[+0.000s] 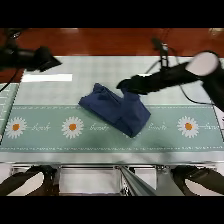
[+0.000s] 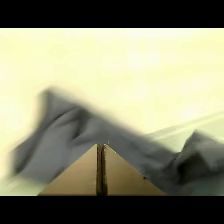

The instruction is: Fold the shirts.

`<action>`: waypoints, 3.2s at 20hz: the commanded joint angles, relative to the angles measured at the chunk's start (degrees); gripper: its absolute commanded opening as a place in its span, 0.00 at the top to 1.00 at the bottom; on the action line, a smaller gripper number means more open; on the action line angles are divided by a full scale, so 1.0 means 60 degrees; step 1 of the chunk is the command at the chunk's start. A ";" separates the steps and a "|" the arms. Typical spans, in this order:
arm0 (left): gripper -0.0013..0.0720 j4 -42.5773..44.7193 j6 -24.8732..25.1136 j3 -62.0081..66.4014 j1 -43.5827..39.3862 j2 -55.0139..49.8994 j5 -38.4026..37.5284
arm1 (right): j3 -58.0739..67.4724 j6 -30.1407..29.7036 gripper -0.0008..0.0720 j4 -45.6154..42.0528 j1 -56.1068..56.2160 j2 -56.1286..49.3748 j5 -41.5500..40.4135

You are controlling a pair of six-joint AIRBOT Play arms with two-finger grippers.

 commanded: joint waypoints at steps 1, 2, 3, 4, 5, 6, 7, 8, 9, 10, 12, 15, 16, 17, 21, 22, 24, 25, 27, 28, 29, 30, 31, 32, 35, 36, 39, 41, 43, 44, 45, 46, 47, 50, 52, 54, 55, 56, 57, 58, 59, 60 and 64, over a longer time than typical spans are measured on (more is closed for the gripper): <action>0.96 0.0739 0.0091 -0.3544 0.0998 0.3136 0.0667 | 0.2466 0.0117 0.94 0.0051 0.1100 -0.3075 -0.0321; 0.96 0.0576 0.0076 -0.4601 0.0969 0.3927 0.0958 | 0.3085 0.0211 0.95 0.0109 0.1257 -0.3807 -0.0331; 0.96 0.0375 0.0040 -0.5632 0.0965 0.4659 0.1381 | 0.3650 0.0248 0.94 0.0146 0.1377 -0.4466 -0.0350; 0.96 0.0248 0.0018 -0.6535 0.0965 0.5246 0.1883 | 0.4069 0.0171 0.95 0.0168 0.1519 -0.4980 -0.0488; 0.96 0.0186 -0.0040 -0.7209 0.0965 0.5614 0.2320 | 0.4426 0.0171 0.94 0.0168 0.1647 -0.5442 -0.0590; 0.96 0.0178 -0.0153 -0.7723 0.0965 0.5796 0.2575 | 0.4747 0.0211 0.84 0.0193 0.1730 -0.5876 -0.0656; 0.96 0.0178 -0.0295 -0.8003 0.0965 0.5796 0.2605 | 0.5009 0.0430 0.36 0.0215 0.1734 -0.6196 -0.0586; 0.96 0.0178 -0.0291 -0.8134 0.0965 0.5697 0.2550 | 0.5213 0.0441 0.13 0.0197 0.1701 -0.6382 -0.0466; 0.96 0.0178 -0.0288 -0.8134 0.0965 0.5584 0.2495 | 0.5329 0.0415 0.13 0.0186 0.1537 -0.6382 -0.0357; 0.96 0.0146 -0.0277 -0.8134 0.0965 0.5504 0.2517 | 0.5497 0.0419 0.13 0.0204 0.1213 -0.6247 -0.0011; 0.96 0.0142 -0.0266 -0.8134 0.0965 0.5464 0.2517 | 0.5869 0.0328 0.13 0.0200 0.0211 -0.5621 0.1519; 0.96 0.0142 -0.0266 -0.8138 0.0965 0.5457 0.2386 | 0.5854 -0.0237 0.13 -0.1195 -0.1446 -0.3767 0.4462; 0.96 0.0142 -0.0266 -0.8138 0.0962 0.5457 0.2306 | 0.5453 -0.0237 0.13 -0.2386 -0.1759 -0.2943 0.4830; 0.96 0.0138 -0.0266 -0.8138 0.0965 0.5457 0.2240 | 0.4470 -0.0193 0.13 -0.3388 -0.2036 -0.1876 0.4561; 0.96 0.0138 -0.0262 -0.8138 0.0962 0.5457 0.1891 | -0.3446 0.2659 0.13 -0.3843 -0.2255 0.2922 -0.1005; 0.96 0.0131 -0.0262 -0.8138 0.0962 0.5457 0.1821 | -0.5442 0.3552 0.13 -0.3370 -0.2029 0.3799 -0.2371; 0.96 0.0026 -0.0266 -0.8138 0.0922 0.5457 0.1749 | -0.8419 0.4331 0.13 -0.0933 -0.1708 0.4765 -0.4590; 0.96 -0.0138 -0.0266 -0.8138 0.0925 0.5457 0.1759 | -0.9194 0.3912 0.13 0.0404 -0.1545 0.4809 -0.5213; 0.96 -0.0459 -0.0266 -0.8138 0.0925 0.5453 0.1800 | -0.9555 0.2477 0.13 0.1803 -0.1129 0.4320 -0.5625; 0.96 -0.0576 -0.0262 -0.8138 0.0925 0.5457 0.1832 | -0.9424 0.2004 0.13 0.2018 -0.0976 0.3927 -0.5581; 0.96 -0.0630 -0.0262 -0.8138 0.0925 0.5457 0.1865 | -0.9216 0.1639 0.13 0.2197 -0.0900 0.3402 -0.5417; 0.96 -0.0637 -0.0262 -0.8138 0.0925 0.5453 0.1869 | -0.8983 0.1319 0.13 0.2433 -0.0903 0.2871 -0.5246; 0.96 -0.0637 -0.0262 -0.8138 0.0925 0.5453 0.1865 | -0.8684 0.0761 0.13 0.2823 -0.0900 0.2255 -0.5147; 0.96 -0.0637 -0.0262 -0.8138 0.0925 0.5453 0.1861 | -0.8368 0.0146 0.13 0.3282 -0.0903 0.1690 -0.5093; 0.96 -0.0637 -0.0262 -0.8138 0.0925 0.5457 0.1865 | -0.7096 -0.0903 0.14 0.3982 -0.0896 -0.0124 -0.4353; 0.96 -0.0637 -0.0262 -0.8138 0.0925 0.5453 0.1865 | -0.6623 -0.1162 0.20 0.4011 -0.0831 -0.0681 -0.3920; 0.96 -0.0637 -0.0259 -0.8138 0.0925 0.5453 0.1865 | -0.4707 -0.2725 0.95 0.4091 -0.0652 -0.2025 -0.2401; 0.96 -0.0637 -0.0259 -0.8138 0.0925 0.5453 0.1861 | -0.2958 -0.2827 0.95 0.3810 -0.0656 -0.2106 -0.2044; 0.96 -0.0637 -0.0259 -0.8138 0.0925 0.5453 0.1865 | -0.0699 -0.2146 0.95 0.2725 -0.0656 -0.2109 -0.1577; 0.96 -0.0637 -0.0259 -0.8138 0.0925 0.5453 0.1865 | 0.0499 -0.1555 0.95 0.1876 -0.0659 -0.2116 -0.1228; 0.96 -0.0637 -0.0259 -0.8138 0.0925 0.5453 0.1865 | 0.1541 -0.0994 0.95 0.0936 -0.0688 -0.2116 -0.0885; 0.96 -0.0637 -0.0259 -0.8138 0.0925 0.5453 0.1865 | 0.2579 -0.0495 0.95 -0.0106 -0.0747 -0.2116 -0.0386; 0.96 -0.0634 -0.0259 -0.8138 0.0925 0.5453 0.1861 | 0.3421 -0.0120 0.95 -0.0991 -0.0871 -0.2116 0.0157; 0.96 -0.0634 -0.0259 -0.8138 0.0925 0.5453 0.1858 | 0.5355 0.0357 0.95 -0.2091 -0.1785 -0.2113 0.2222; 0.96 -0.0637 -0.0259 -0.8138 0.0925 0.5453 0.1854 | 0.6102 0.0397 0.95 -0.2259 -0.2732 -0.2062 0.3519; 0.96 -0.0637 -0.0259 -0.8138 0.0925 0.5453 0.1861 | 0.6564 0.0386 0.95 -0.2685 -0.3789 -0.1916 0.4761; 0.96 -0.0637 -0.0259 -0.8138 0.0925 0.5453 0.1858 | 0.6583 0.0393 0.95 -0.2918 -0.4397 -0.1730 0.5278; 0.96 -0.0634 -0.0259 -0.8138 0.0925 0.5453 0.1858 | 0.6583 0.0404 0.95 -0.3031 -0.4987 -0.1555 0.5748; 0.96 -0.0634 -0.0259 -0.8138 0.0925 0.5453 0.1861 | 0.6579 0.0455 0.95 -0.3045 -0.5588 -0.1388 0.6207; 0.96 -0.0634 -0.0259 -0.8138 0.0925 0.5453 0.1865 | 0.6579 0.0488 0.95 -0.3067 -0.6196 -0.1224 0.6721; 0.96 -0.0637 -0.0255 -0.8138 0.0925 0.5453 0.1869 | 0.6543 0.0539 0.95 -0.3180 -0.6757 -0.1031 0.6983; 0.96 -0.0634 -0.0251 -0.8138 0.0925 0.5453 0.1869 | 0.6397 0.0729 0.95 -0.3173 -0.7253 -0.0714 0.6972; 0.96 -0.0637 -0.0259 -0.8138 0.0925 0.5453 0.1989 | 0.4521 0.0885 0.95 -0.3854 -0.9114 0.0776 0.6980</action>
